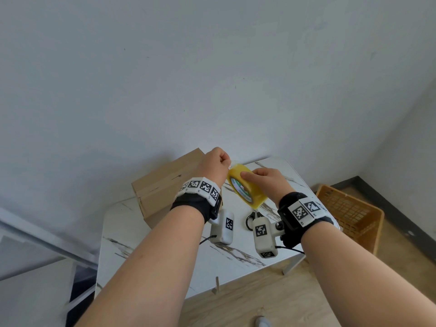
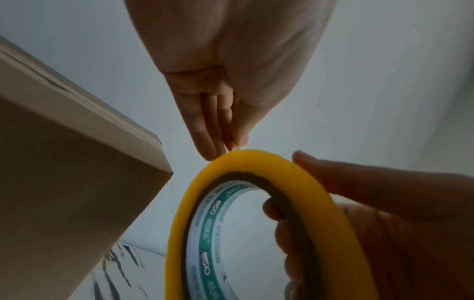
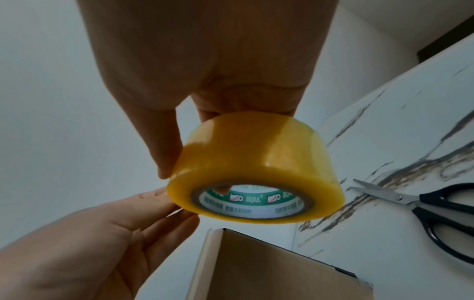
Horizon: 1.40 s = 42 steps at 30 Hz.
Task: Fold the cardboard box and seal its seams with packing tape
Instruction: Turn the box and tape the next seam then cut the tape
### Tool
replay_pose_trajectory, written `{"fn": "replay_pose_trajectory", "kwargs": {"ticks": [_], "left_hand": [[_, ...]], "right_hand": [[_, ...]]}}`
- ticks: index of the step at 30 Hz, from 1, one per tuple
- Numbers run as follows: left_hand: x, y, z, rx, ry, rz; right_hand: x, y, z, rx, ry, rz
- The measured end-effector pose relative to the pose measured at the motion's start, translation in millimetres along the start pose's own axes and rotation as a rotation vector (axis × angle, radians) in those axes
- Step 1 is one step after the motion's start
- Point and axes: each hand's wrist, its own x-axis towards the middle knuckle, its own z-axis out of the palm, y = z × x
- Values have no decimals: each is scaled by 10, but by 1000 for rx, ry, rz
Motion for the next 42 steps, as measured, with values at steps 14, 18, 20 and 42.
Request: {"fn": "replay_pose_trajectory", "kwargs": {"ticks": [14, 18, 20, 42], "left_hand": [[12, 133, 17, 15, 82, 80], [-23, 168, 72, -7, 172, 82], [-31, 176, 85, -24, 161, 84], [58, -509, -466, 421, -9, -139]], "right_hand": [[-53, 14, -19, -104, 86, 0], [-19, -48, -49, -152, 69, -7], [-7, -35, -75, -170, 64, -2], [77, 124, 128, -240, 20, 33]]}}
